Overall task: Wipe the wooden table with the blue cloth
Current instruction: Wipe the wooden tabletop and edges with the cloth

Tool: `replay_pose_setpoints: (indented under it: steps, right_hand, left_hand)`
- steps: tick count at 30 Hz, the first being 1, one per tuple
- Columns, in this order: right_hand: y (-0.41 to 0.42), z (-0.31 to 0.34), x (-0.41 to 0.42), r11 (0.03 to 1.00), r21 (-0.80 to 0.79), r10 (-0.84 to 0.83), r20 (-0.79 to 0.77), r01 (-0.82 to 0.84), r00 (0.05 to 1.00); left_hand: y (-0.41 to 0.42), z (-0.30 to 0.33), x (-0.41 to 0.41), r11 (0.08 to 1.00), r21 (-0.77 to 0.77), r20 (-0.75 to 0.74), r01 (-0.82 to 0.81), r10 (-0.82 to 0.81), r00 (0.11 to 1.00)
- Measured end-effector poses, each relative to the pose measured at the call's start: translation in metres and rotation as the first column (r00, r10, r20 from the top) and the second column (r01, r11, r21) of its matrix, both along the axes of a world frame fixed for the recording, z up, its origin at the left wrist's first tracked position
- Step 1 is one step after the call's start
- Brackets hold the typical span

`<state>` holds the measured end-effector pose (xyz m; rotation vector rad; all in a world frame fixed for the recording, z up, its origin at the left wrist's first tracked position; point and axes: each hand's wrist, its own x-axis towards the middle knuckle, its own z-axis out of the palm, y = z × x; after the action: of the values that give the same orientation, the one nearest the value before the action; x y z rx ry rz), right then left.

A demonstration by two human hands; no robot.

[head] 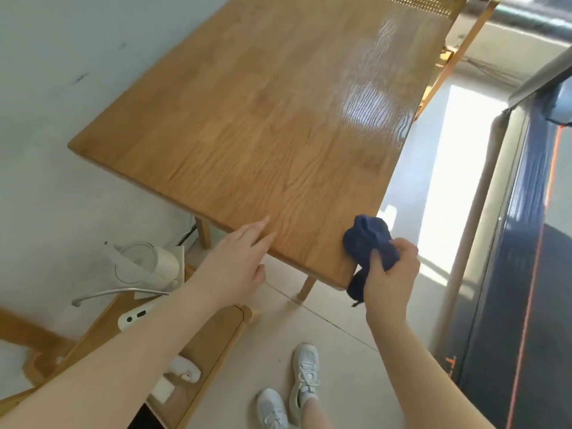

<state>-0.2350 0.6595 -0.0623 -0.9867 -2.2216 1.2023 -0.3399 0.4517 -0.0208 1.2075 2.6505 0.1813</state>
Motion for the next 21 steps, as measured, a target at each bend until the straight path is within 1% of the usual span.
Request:
replay_pose_setpoints:
  steps: [1,2,3,4,6,8,10,12,13,15,16,19,21]
  right_hand:
    - [0.002,-0.001,-0.008,0.997,-0.065,-0.040,0.136,0.049,0.990]
    - [0.003,-0.002,-0.012,0.991,-0.122,-0.015,0.244,0.046,0.970]
    - [0.001,-0.004,-0.014,0.980,-0.199,0.044,0.306,0.019,0.951]
    - [-0.004,-0.003,-0.014,0.952,-0.305,0.080,0.306,0.018,0.949]
    - [-0.014,-0.005,-0.006,0.959,-0.283,0.110,0.317,-0.017,0.942]
    - [-0.022,-0.010,0.002,0.939,-0.344,0.120,0.285,-0.015,0.951]
    - [-0.025,-0.008,-0.001,0.882,-0.470,0.073,0.221,0.040,0.973]
    - [-0.018,-0.005,-0.020,0.840,-0.540,0.025,0.150,0.060,0.988]
    - [-0.010,-0.008,-0.033,0.831,-0.552,-0.011,0.112,0.071,0.994]
    - [0.011,-0.008,-0.063,0.867,-0.494,-0.052,0.057,0.073,0.997]
    - [0.024,-0.008,-0.080,0.877,-0.474,-0.057,0.059,0.078,0.997]
    - [0.050,-0.008,-0.104,0.921,-0.385,-0.035,0.085,0.065,0.996]
    - [0.041,-0.003,-0.091,0.957,-0.290,0.046,0.087,-0.019,0.995]
  left_hand:
    - [0.005,-0.001,-0.003,1.000,-0.013,-0.010,0.003,-0.003,1.000]
    - [0.010,-0.004,-0.006,1.000,-0.029,-0.006,0.001,-0.002,1.000]
    - [0.016,-0.006,-0.010,0.999,-0.034,0.001,0.012,-0.012,1.000]
    - [0.023,-0.007,-0.011,0.999,-0.028,0.023,0.018,-0.017,1.000]
    - [0.039,-0.010,-0.013,1.000,-0.003,0.062,-0.028,0.028,0.998]
    - [0.052,-0.012,-0.017,0.995,-0.043,0.113,-0.089,0.093,0.989]
    - [0.067,-0.009,-0.017,0.987,-0.081,0.130,-0.136,0.146,0.981]
    - [0.080,-0.008,-0.013,0.978,-0.121,0.122,-0.172,0.186,0.975]
    - [0.085,-0.008,-0.009,0.969,-0.170,0.105,-0.179,0.199,0.974]
    - [0.092,-0.010,-0.003,0.950,-0.247,0.045,-0.189,0.206,0.977]
    - [0.095,-0.009,-0.002,0.943,-0.273,0.024,-0.192,0.206,0.978]
    - [0.103,-0.009,-0.005,0.915,-0.350,0.026,-0.200,0.223,0.975]
    - [0.112,-0.003,-0.009,0.898,-0.390,0.058,-0.203,0.244,0.968]
